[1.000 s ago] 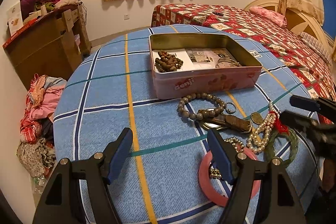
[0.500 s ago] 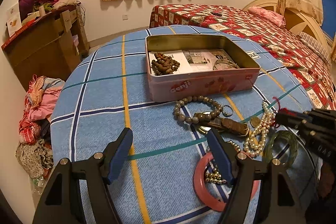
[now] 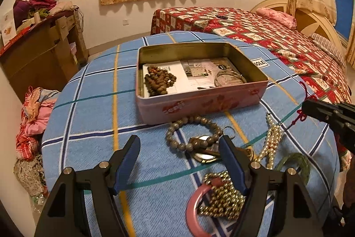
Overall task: Organize jewelry
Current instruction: 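Grasp the red knotted cord with the right tool and lift it, then close the left tool on the grey bead bracelet and lift it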
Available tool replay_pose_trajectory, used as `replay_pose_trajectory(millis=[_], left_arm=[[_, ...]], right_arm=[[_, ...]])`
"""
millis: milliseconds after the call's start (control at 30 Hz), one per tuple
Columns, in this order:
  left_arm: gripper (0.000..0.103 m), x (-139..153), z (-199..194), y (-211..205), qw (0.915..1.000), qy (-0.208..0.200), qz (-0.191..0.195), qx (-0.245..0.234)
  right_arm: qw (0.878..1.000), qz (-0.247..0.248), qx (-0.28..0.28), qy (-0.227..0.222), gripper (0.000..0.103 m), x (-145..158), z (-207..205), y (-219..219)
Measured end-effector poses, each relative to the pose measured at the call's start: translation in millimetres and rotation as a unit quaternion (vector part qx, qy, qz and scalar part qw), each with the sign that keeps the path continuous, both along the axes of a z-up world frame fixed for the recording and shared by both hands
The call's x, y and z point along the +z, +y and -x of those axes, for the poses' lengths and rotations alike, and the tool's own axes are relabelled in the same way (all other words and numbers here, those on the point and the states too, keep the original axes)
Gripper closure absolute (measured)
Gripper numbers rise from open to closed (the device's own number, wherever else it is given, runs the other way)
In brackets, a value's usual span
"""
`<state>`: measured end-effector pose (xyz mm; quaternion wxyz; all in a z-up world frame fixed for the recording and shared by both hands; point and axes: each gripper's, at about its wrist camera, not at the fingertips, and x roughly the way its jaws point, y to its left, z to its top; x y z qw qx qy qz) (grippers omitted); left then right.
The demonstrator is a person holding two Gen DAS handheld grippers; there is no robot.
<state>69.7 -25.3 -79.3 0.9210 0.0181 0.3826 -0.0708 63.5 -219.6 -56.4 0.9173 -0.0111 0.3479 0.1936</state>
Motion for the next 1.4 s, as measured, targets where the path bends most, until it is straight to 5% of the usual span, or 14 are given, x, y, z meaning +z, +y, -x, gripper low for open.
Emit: replay_pose_trajectory(millis=[367, 533, 733, 1000, 1400], left_arm=[[0.030, -15, -30, -18, 0.9990, 0.035, 0.001, -0.027], [0.084, -17, -28, -14, 0.9986, 0.042, 0.009, -0.032], [0.100, -11, -18, -1, 0.9991, 0.028, 0.016, -0.026], [0.103, 0, -5, 17, 0.9991, 0.013, 0.031, -0.025], [0.101, -16, -19, 22, 0.9992, 0.027, -0.019, 0.024]], right_arm=[[1.000, -0.002, 0.007, 0.014, 0.095, -14, -1, 4], [1.000, -0.003, 0.007, 0.015, 0.095, -15, -1, 4], [1.000, -0.004, 0.011, 0.020, 0.095, -18, 0, 5], [1.000, -0.005, 0.011, 0.014, 0.095, -14, 1, 5], [0.999, 0.005, 0.027, 0.023, 0.095, -21, 4, 14]])
